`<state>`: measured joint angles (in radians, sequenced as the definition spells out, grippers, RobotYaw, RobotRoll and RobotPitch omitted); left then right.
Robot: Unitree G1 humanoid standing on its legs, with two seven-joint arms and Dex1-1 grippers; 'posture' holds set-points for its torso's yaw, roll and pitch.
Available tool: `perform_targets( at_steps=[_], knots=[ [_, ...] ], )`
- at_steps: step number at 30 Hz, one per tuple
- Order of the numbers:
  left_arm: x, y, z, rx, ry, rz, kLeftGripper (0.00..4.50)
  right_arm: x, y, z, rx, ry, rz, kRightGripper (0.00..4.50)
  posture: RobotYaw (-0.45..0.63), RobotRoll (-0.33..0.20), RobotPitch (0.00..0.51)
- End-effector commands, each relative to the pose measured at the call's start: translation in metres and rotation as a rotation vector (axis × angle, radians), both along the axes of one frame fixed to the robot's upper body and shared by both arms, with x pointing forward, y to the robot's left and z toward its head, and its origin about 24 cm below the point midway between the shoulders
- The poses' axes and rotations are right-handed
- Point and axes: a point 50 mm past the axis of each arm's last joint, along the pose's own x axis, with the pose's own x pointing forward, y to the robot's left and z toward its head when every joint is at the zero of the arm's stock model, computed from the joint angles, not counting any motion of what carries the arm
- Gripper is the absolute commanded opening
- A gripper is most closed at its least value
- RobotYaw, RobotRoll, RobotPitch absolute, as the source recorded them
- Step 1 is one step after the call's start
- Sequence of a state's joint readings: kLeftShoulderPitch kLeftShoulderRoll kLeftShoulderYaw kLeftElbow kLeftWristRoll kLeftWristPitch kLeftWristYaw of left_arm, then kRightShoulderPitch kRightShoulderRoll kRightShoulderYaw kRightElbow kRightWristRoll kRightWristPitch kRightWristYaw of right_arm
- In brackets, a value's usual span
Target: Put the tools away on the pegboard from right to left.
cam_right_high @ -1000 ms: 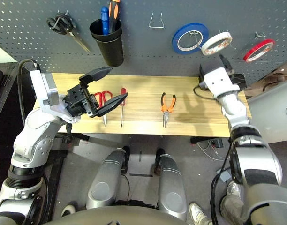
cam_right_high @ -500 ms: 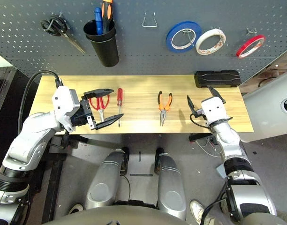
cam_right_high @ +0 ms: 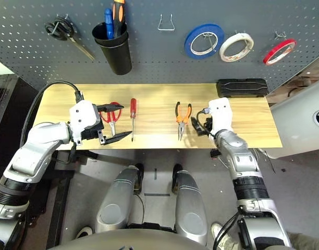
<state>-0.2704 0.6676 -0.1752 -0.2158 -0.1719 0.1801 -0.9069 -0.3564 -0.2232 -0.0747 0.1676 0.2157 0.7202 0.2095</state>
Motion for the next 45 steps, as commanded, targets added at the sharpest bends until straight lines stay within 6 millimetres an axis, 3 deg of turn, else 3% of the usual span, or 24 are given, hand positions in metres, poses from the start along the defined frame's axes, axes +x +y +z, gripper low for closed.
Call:
perform_targets(
  at_steps=[1,11,16,33,36,39,45],
  knots=[
    [0.001,0.001,-0.01,0.048,0.035,0.004,4.5,0.0,0.004,-0.003,0.028,0.134,-0.058,4.48,0.26,0.0,0.323],
    [0.006,0.006,-0.016,0.109,0.056,0.023,4.5,0.03,0.028,0.0,0.04,0.317,-0.14,4.48,0.28,0.0,0.328],
    [0.008,0.007,-0.016,0.123,0.053,0.033,4.5,0.041,0.031,-0.001,-0.005,0.338,-0.148,4.48,0.29,0.0,0.33],
    [0.006,0.009,-0.017,0.142,0.058,0.058,4.5,0.049,0.051,-0.031,-0.029,0.37,-0.159,4.48,0.34,0.0,0.334],
    [0.006,0.009,-0.017,0.143,0.062,0.063,4.5,0.049,0.053,-0.032,-0.029,0.377,-0.162,3.99,0.35,0.0,0.334],
    [0.005,0.011,-0.017,0.149,0.066,0.068,4.5,0.048,0.054,-0.033,-0.033,0.383,-0.162,3.0,0.34,0.0,0.333],
    [0.007,0.011,-0.018,0.16,0.062,0.072,4.5,0.048,0.054,-0.033,-0.033,0.377,-0.165,2.92,0.34,0.0,0.331]
  ],
)
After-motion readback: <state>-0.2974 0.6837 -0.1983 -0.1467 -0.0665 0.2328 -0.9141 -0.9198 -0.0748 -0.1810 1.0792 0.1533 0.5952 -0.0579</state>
